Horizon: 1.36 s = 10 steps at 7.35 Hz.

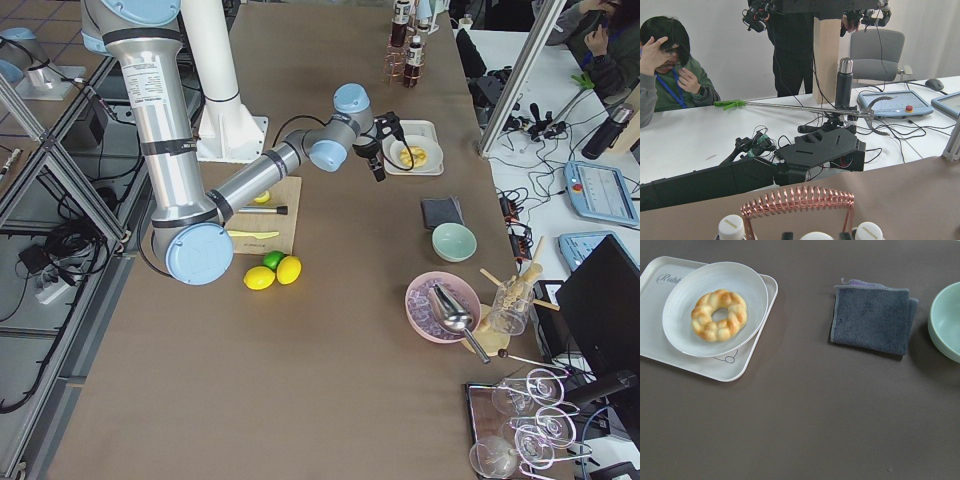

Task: Place tea on tray
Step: 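Lift the tea bottle out of the rack with the left gripper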

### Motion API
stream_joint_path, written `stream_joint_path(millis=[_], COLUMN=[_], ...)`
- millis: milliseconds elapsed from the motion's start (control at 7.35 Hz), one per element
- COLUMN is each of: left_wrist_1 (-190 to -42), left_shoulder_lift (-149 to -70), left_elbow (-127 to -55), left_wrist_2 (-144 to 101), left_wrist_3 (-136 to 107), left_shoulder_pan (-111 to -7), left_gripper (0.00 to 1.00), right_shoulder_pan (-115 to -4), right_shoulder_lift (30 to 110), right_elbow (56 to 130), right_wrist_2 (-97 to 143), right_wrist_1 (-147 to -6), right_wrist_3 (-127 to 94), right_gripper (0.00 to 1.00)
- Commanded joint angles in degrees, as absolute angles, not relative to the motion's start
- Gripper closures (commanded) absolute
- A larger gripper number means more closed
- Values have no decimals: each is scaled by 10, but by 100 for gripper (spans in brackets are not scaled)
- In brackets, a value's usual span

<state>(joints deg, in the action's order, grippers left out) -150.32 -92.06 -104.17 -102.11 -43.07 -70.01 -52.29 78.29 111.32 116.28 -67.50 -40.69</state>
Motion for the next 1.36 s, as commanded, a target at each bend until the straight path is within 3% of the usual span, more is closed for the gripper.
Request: stream_joint_path(millis=[0, 408, 817, 1089, 1225], left_wrist_1=[-1416, -1400, -1289, -1173, -1080], left_shoulder_lift=[-920, -920, -981, -1023, -1090], left_elbow=[-1114, -1146, -1192, -1255, -1263], left_wrist_2=[-1132, -1046, -970, -851, -750], left_wrist_3=[-434, -493, -529, -558, -573], left_shoulder_pan=[-777, -711, -617, -501, -407], left_gripper=[100, 100, 100, 100, 100], right_shoulder_pan=[-523, -523, -512, -497, -483], right_shoulder_lift=[786, 785, 762, 747, 732], right_elbow=[1118, 1121, 1121, 1121, 1120], right_wrist_2=[1163, 1163, 1161, 1145, 1133], right_wrist_1=[-675, -675, -676, -676, -676], right_wrist_3=[-408, -408, -409, -409, -417], right_gripper=[0, 0, 0, 0, 0])
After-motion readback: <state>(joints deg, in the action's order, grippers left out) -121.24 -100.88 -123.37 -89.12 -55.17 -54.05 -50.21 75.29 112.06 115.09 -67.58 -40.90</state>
